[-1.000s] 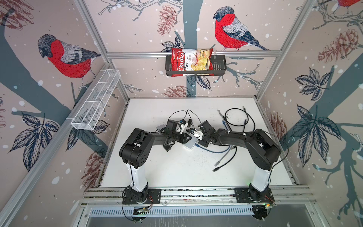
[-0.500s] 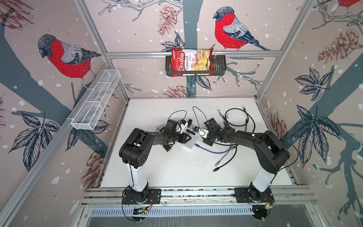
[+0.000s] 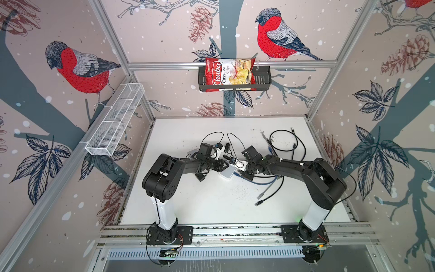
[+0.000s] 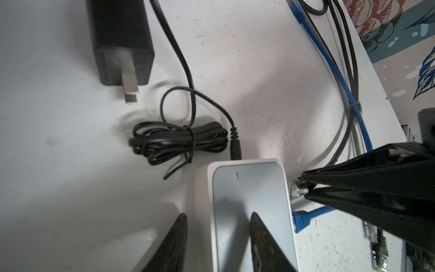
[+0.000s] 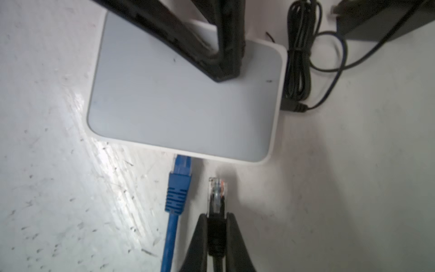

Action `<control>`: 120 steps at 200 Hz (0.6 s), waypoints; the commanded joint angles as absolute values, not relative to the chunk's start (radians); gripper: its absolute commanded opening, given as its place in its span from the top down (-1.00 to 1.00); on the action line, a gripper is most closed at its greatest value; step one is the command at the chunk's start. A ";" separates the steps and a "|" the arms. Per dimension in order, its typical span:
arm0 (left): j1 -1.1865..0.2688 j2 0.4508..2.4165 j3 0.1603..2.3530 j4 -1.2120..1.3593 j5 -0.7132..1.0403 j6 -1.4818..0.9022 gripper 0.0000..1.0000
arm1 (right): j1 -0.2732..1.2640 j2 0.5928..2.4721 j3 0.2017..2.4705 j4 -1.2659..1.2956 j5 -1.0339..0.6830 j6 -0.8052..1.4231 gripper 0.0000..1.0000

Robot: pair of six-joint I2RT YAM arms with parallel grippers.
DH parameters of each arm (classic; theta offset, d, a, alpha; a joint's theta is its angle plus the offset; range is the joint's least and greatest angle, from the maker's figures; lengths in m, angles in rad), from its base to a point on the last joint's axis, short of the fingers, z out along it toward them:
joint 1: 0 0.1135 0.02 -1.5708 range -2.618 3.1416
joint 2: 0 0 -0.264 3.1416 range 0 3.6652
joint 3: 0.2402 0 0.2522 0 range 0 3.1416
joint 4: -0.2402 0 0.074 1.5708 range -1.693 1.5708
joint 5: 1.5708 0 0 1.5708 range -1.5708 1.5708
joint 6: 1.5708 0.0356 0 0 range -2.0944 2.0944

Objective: Insert the plug into the switch port

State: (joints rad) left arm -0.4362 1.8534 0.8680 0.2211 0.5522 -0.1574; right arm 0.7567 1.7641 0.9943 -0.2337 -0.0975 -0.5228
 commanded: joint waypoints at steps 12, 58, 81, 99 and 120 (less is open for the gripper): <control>-0.434 1.856 0.856 0.170 0.528 -0.166 0.14 | 0.768 1.777 0.998 -0.183 -0.092 -0.491 0.91; -0.434 1.856 0.850 0.181 0.531 -0.173 0.14 | 0.775 1.779 0.996 -0.172 -0.070 -0.485 0.91; -0.434 1.852 0.848 0.182 0.529 -0.175 0.14 | 0.770 1.778 0.991 -0.170 -0.051 -0.480 0.91; -0.434 1.853 0.848 0.186 0.531 -0.175 0.14 | 0.766 1.778 0.991 -0.165 -0.037 -0.474 0.91; -0.434 1.855 0.848 0.187 0.532 -0.176 0.14 | 0.761 1.785 0.996 -0.159 -0.032 -0.471 0.91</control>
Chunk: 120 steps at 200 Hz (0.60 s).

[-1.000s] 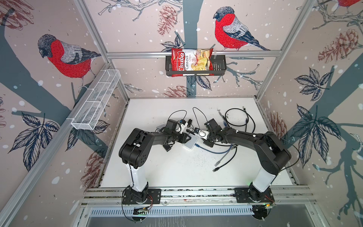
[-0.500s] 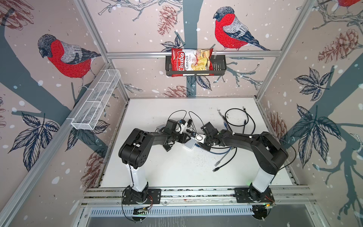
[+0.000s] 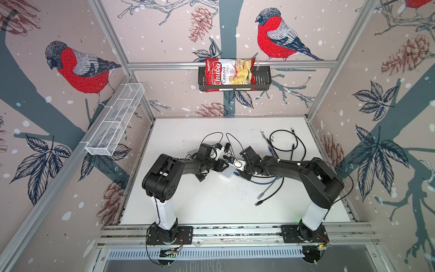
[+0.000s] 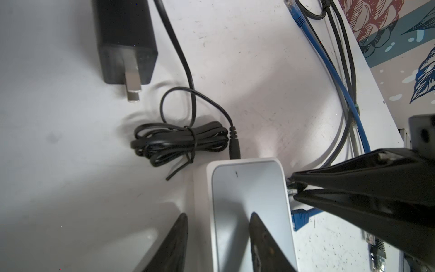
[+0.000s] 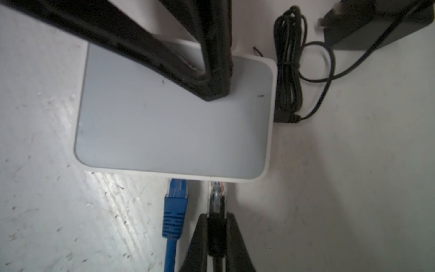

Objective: Insert the plug into the switch port

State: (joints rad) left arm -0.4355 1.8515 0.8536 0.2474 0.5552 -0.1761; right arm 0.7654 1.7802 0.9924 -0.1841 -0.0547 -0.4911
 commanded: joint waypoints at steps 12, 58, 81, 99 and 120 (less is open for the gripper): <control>-0.434 1.853 0.848 0.188 0.532 -0.176 0.14 | 0.759 1.789 1.000 -0.153 -0.032 -0.468 0.91; -0.433 1.838 0.856 0.182 0.521 -0.179 0.01 | 0.759 1.797 1.011 -0.151 -0.042 -0.471 0.91; -0.433 1.830 0.884 0.166 0.506 -0.184 -0.17 | 0.759 1.796 1.008 -0.148 -0.040 -0.471 0.91; -0.431 1.831 0.909 0.158 0.500 -0.190 -0.21 | 0.758 1.795 1.006 -0.144 -0.038 -0.469 0.92; -0.431 1.849 0.936 0.154 0.500 -0.199 -0.21 | 0.759 1.795 1.005 -0.141 -0.038 -0.468 0.92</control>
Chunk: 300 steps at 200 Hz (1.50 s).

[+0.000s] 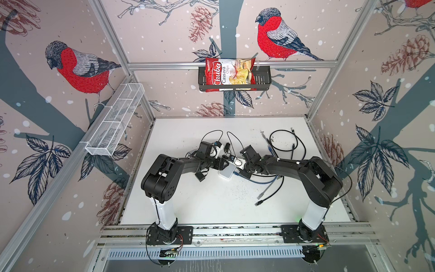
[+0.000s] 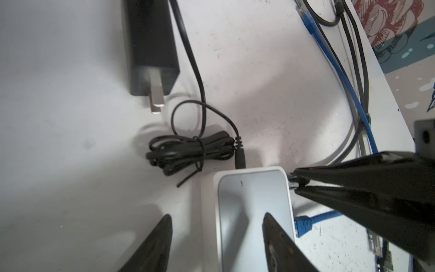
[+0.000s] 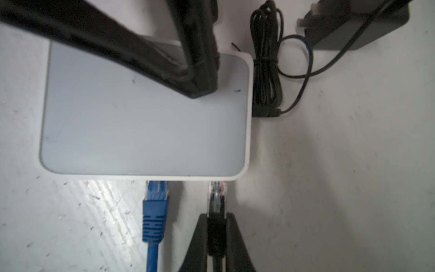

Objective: Insert the plug into the switch port

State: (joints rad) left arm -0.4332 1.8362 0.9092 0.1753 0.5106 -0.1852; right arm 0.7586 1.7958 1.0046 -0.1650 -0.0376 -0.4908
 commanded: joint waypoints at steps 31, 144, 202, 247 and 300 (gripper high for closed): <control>-0.431 1.884 0.963 0.169 0.510 -0.228 -0.22 | 0.758 1.794 1.000 -0.139 -0.040 -0.468 0.92; -0.455 1.918 0.932 0.260 0.551 -0.298 -0.08 | 0.775 1.799 1.006 -0.117 -0.086 -0.455 0.92; -0.481 1.913 0.899 0.254 0.502 -0.300 0.03 | 0.778 1.803 1.006 -0.061 -0.065 -0.396 0.92; -0.486 1.926 0.900 0.255 0.510 -0.289 0.08 | 0.778 1.810 1.012 -0.033 -0.037 -0.368 0.92; -0.487 1.934 0.903 0.260 0.518 -0.290 0.12 | 0.782 1.792 1.001 0.041 -0.069 -0.318 0.93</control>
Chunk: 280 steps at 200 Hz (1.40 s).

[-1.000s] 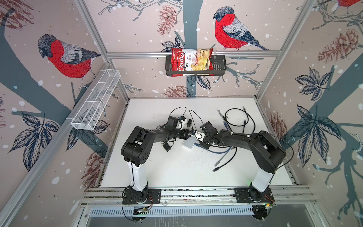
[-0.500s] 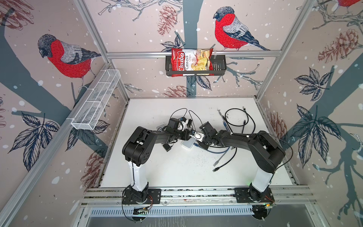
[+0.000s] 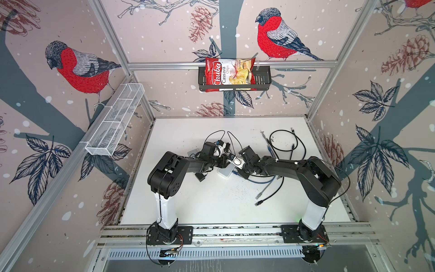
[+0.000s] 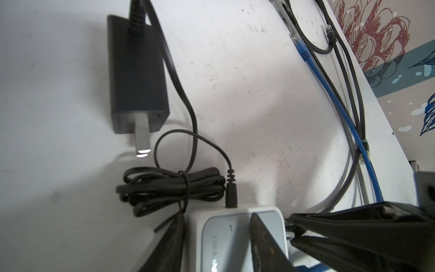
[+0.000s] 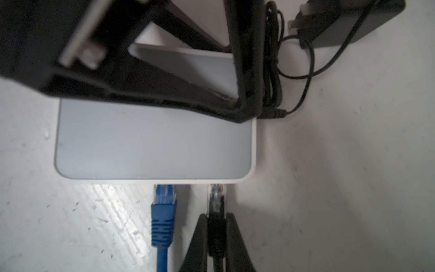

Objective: Insert the plug into the switch port

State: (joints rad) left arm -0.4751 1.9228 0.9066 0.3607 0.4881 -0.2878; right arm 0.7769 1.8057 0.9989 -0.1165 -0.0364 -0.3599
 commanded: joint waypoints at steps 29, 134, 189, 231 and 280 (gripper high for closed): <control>-0.488 1.937 0.905 0.256 0.516 -0.289 0.12 | 0.794 1.796 1.008 0.041 -0.073 -0.324 0.93; -0.488 1.931 0.898 0.260 0.489 -0.304 0.14 | 0.814 1.813 1.008 0.060 -0.054 -0.264 0.93; -0.488 1.929 0.895 0.237 0.439 -0.305 0.16 | 0.824 1.809 0.997 0.044 -0.052 -0.252 0.93; -0.489 1.927 0.895 0.227 0.433 -0.299 0.17 | 0.821 1.795 0.979 0.047 -0.035 -0.252 0.94; -0.488 1.925 0.892 0.229 0.432 -0.301 0.17 | 0.814 1.790 0.988 0.067 -0.028 -0.251 0.93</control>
State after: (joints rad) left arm -0.4789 1.9205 0.9031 0.3634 0.4362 -0.3096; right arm 0.8146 1.8015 0.9771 -0.0616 -0.0341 -0.2623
